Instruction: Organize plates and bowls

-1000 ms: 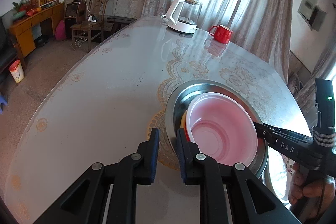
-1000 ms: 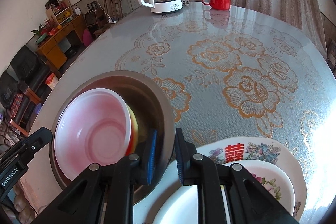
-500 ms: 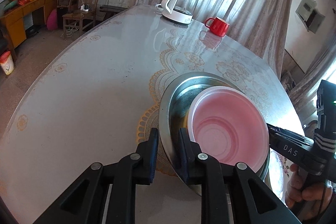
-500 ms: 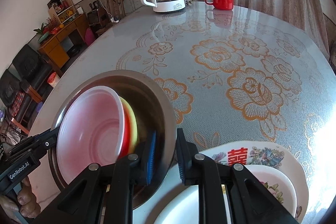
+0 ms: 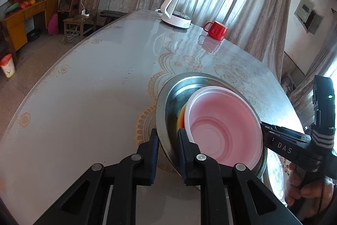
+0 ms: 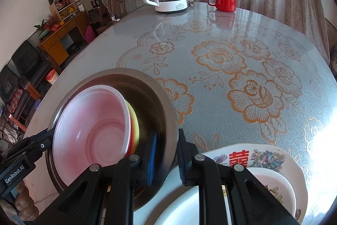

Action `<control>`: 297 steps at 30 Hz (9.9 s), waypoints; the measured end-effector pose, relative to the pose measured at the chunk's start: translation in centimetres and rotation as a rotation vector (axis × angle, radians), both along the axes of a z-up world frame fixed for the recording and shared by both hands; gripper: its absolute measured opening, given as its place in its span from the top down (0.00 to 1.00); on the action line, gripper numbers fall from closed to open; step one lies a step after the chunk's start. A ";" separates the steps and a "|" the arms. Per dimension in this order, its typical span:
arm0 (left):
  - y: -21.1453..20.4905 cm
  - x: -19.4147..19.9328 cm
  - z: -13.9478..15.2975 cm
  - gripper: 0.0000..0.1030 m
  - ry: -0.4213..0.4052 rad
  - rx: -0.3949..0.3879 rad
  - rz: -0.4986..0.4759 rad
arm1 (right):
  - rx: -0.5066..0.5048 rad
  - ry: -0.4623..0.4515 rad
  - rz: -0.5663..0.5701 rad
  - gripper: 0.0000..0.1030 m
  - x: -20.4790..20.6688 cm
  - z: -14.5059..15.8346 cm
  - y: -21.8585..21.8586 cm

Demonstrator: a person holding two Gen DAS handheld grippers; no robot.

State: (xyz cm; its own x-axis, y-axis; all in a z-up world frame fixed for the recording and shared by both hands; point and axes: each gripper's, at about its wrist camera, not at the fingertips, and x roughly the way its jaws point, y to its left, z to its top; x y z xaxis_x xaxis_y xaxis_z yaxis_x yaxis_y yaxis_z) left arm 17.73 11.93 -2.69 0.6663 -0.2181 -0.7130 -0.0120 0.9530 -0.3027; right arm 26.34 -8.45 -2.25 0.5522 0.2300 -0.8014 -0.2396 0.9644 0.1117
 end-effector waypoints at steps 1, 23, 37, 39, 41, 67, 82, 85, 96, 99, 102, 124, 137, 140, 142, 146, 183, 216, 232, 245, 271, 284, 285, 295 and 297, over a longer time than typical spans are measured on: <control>0.0 0.0 0.0 0.83 0.001 0.000 0.001 | -0.001 0.001 -0.001 0.82 0.0 0.0 0.0; 0.0 0.3 0.0 0.82 -0.029 0.034 0.053 | -0.006 0.014 -0.007 0.82 0.3 -0.2 0.4; 0.5 0.8 -0.4 0.77 -0.019 0.015 0.092 | 0.002 0.025 -0.014 0.82 0.6 -0.3 0.3; 0.2 0.5 -0.3 0.84 -0.023 0.017 0.078 | -0.001 0.024 -0.014 0.82 0.5 -0.3 0.4; -0.1 0.2 -0.2 0.85 -0.023 0.040 0.082 | -0.001 0.020 -0.009 0.83 0.5 -0.2 0.5; 3.5 -6.8 -0.4 0.85 -0.010 -0.084 0.148 | 0.063 0.036 0.093 0.83 -2.9 0.0 3.6; 3.5 -9.3 1.7 0.85 -0.072 -0.081 0.137 | 0.167 0.012 0.097 0.83 -6.6 1.1 3.0; 2.9 -9.5 2.3 0.85 -0.087 -0.078 0.119 | 0.201 -0.004 0.085 0.83 -7.3 1.8 2.1; -0.4 -9.9 4.4 0.85 -0.131 -0.043 0.030 | 0.261 -0.054 0.020 0.83 -9.6 3.2 -1.9; -1.4 -9.7 4.7 0.85 -0.133 -0.038 0.002 | 0.269 -0.067 -0.005 0.83 -10.1 3.4 -3.2; -2.7 -9.4 5.1 0.85 -0.138 -0.028 -0.028 | 0.275 -0.078 -0.033 0.83 -10.6 3.6 -4.5; -13.4 -4.4 5.5 0.85 -0.097 -0.013 -0.285 | 0.243 -0.149 -0.317 0.83 -13.5 4.7 -14.9; -14.4 -3.9 2.4 0.84 -0.015 0.021 -0.290 | 0.174 -0.072 -0.344 0.83 -12.7 1.3 -15.7; -14.5 -3.9 2.2 0.84 -0.016 0.029 -0.286 | 0.164 -0.067 -0.339 0.84 -12.7 0.8 -15.5; -14.6 -4.0 2.3 0.84 -0.023 0.036 -0.288 | 0.148 -0.076 -0.339 0.84 -12.7 0.9 -15.3; -14.5 -4.2 2.3 0.84 -0.024 0.029 -0.289 | 0.139 -0.069 -0.339 0.84 -12.7 0.9 -15.3; -13.8 -7.1 3.2 0.80 -0.092 0.074 -0.242 | 0.078 -0.090 -0.370 0.75 -14.4 1.3 -13.5; -11.2 -10.4 3.3 0.68 -0.160 0.134 -0.120 | -0.037 -0.274 -0.414 0.71 -19.3 4.3 -11.3; -11.2 -14.9 2.3 0.24 -0.229 0.212 -0.092 | -0.061 -0.385 -0.489 0.52 -23.7 2.8 -7.5; -12.3 -15.6 2.3 0.00 -0.237 0.238 -0.106 | -0.075 -0.370 -0.520 0.52 -23.9 2.3 -8.0; -12.8 -15.4 2.6 0.00 -0.253 0.265 -0.079 | -0.051 -0.359 -0.530 0.52 -23.2 2.1 -8.6; -12.7 -15.1 2.7 0.00 -0.256 0.254 -0.075 | -0.060 -0.363 -0.517 0.52 -23.0 2.0 -8.3; -12.7 -15.1 2.8 0.00 -0.256 0.253 -0.076 | -0.059 -0.364 -0.518 0.52 -23.0 2.0 -8.3; -12.5 -15.1 2.5 0.02 -0.252 0.258 -0.067 | -0.064 -0.365 -0.518 0.52 -23.0 2.1 -8.3; -12.4 -15.1 2.4 0.02 -0.246 0.252 -0.067 | -0.063 -0.365 -0.517 0.52 -23.0 2.1 -8.3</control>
